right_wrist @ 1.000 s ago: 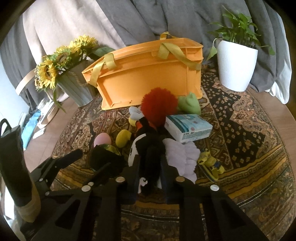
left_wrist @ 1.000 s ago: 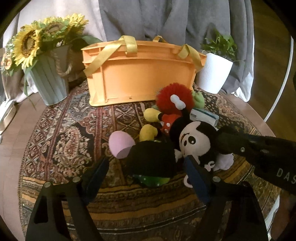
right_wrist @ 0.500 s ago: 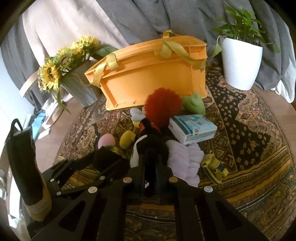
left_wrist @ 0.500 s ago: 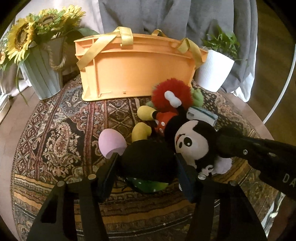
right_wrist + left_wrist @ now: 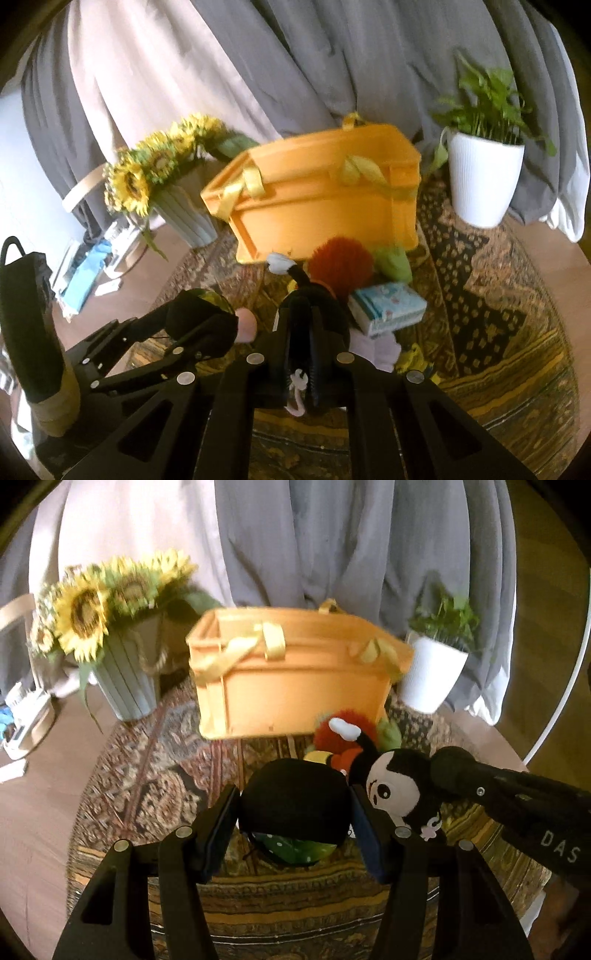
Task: Organize soft objects
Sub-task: 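Lift both held plushes and carry them over the orange crate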
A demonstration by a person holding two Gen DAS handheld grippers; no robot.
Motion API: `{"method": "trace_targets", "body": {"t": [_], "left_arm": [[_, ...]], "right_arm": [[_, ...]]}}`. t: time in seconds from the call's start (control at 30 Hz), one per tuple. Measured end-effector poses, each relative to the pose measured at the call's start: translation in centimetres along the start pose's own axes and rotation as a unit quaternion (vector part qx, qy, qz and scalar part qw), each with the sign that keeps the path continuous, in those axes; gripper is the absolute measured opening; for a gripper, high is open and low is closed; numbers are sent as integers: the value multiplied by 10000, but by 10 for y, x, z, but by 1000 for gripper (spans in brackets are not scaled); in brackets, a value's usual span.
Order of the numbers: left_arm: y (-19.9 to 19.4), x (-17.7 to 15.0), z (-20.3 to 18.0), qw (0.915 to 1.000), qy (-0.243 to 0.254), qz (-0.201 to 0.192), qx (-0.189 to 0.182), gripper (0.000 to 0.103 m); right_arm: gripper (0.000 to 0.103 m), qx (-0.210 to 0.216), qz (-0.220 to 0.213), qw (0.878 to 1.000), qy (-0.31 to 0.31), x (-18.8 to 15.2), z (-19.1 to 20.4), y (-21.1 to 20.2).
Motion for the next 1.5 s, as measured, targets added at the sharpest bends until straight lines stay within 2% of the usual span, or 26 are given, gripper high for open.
{"method": "trace_targets", "body": {"t": [0.53,0.83,1.2,1.5], "left_arm": [[-33,88,-9,9958,157,-898,102,59],[-35,137,-10,9914,252,-1274,162,59],[-13,179,-3,9881,291,-1490,244,59],[30,199,11,9883,339,-1454,321,59]], "right_arm": [[9,184,-1130,9929,-309,91,22,-41],[9,283,-1594,9860,-406,135,31,-45],[9,383,-1914,9787,-629,179,34,-24],[9,482,-1816,9795,-730,200,27,25]]}}
Point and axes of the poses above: each gripper's, at about its wrist camera, not at the fingertips, and y roughly the way its jaws point, z to its left, x to its top, the point moved 10 cm from there along y, roughly the way its jaws point, and after that the axes turned 14 degrees about -z, right-handed, at the moved point
